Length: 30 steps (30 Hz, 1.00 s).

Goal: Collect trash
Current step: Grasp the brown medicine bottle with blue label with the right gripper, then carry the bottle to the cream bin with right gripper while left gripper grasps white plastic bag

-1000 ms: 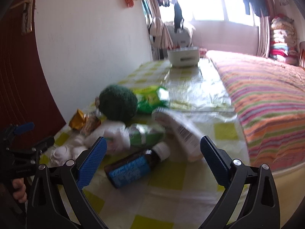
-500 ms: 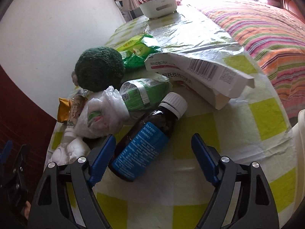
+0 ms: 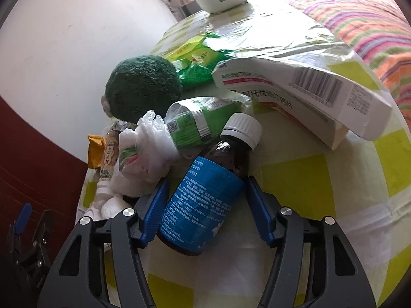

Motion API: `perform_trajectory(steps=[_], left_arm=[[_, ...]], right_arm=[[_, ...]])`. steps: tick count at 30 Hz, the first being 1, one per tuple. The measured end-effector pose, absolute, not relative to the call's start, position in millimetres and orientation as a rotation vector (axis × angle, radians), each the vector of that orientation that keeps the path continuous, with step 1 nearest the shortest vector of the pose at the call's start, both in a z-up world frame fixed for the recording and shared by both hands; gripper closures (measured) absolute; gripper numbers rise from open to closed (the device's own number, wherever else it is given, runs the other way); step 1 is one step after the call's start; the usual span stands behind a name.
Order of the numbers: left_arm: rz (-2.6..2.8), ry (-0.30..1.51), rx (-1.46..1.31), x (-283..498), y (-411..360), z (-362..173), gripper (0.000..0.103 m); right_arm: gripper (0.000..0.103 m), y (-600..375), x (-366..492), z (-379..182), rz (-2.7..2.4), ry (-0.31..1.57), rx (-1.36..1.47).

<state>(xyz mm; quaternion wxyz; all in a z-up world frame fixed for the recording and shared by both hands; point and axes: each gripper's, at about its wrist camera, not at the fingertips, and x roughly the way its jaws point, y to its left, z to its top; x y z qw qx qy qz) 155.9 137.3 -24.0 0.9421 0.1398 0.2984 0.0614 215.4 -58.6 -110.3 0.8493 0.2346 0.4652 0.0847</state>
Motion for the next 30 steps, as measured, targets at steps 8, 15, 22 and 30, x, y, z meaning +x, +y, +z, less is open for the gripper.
perform_trajectory(steps=[8,15,22,30], left_arm=[[0.1,0.639,0.282,160.6,131.3,-27.2,0.007],[0.011,0.696,0.222,164.2,129.3,-29.9,0.007],[-0.085,0.763,0.223,168.3,104.1,-42.1,0.007],[-0.128,0.815,0.232,180.2,73.3,-48.6,0.007]], right_arm=[[0.052,-70.8,205.2,-111.3,0.208,0.968,0.507],[0.056,-78.0,185.0,-95.6,0.223,0.902,0.45],[0.056,-87.4,165.5,-71.8,0.243,0.806,0.424],[0.056,-98.3,146.2,-53.7,0.252,0.735,0.395]])
